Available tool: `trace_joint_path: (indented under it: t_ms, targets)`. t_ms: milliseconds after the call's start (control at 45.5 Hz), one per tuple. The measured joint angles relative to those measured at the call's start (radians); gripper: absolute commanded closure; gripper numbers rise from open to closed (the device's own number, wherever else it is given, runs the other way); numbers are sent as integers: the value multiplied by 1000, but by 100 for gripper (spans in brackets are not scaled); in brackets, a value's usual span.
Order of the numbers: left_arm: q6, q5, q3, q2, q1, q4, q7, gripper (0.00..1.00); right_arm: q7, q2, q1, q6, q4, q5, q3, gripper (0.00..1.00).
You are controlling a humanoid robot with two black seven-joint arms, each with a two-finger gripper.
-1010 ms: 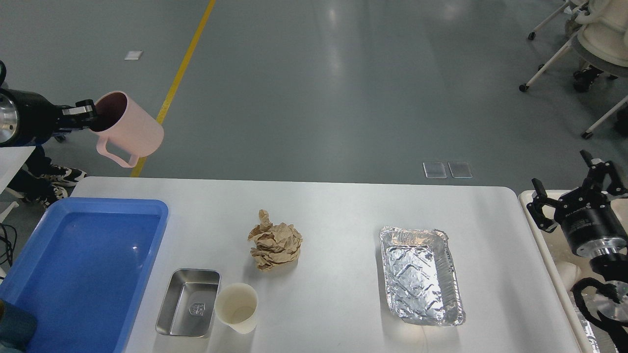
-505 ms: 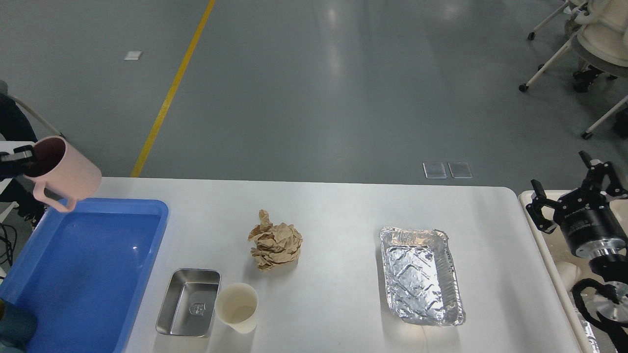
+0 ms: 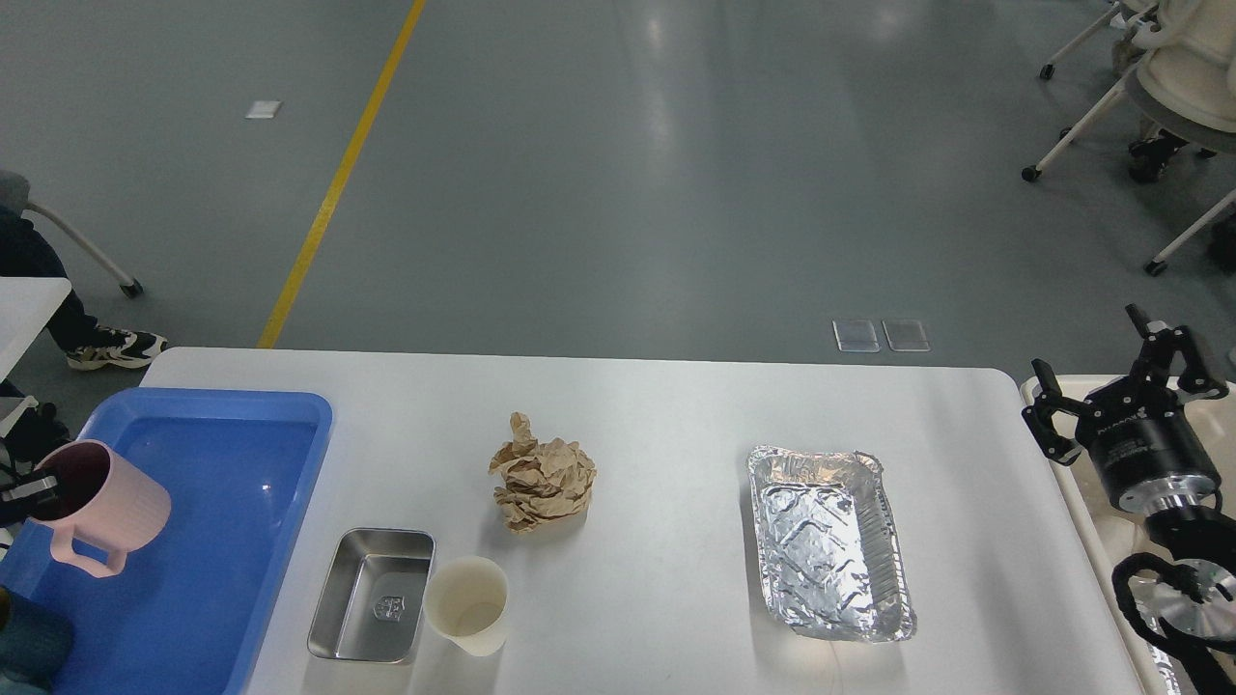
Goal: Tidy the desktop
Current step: 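Lift the pink mug with the left gripper and lower it into the blue bin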
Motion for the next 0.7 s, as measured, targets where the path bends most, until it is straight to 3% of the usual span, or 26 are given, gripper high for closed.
trace_joint_path:
  t_ms: [395,461,549,703]
  targets:
    - [54,73,1,-63,108,-12,-2,91,0,11,4,0,1,-10,0,0]
    - [55,79,-1,-68,109,-13,-2,80,0,12,4,-1,1,-10,0,0]
    - [55,80,-1,-77,110,-13,-2,45,0,12,4,-1,1,-10,0,0]
    - [56,80,-8,-81,111,-13,-1,31,0,12,7,-1,1,-10,0,0]
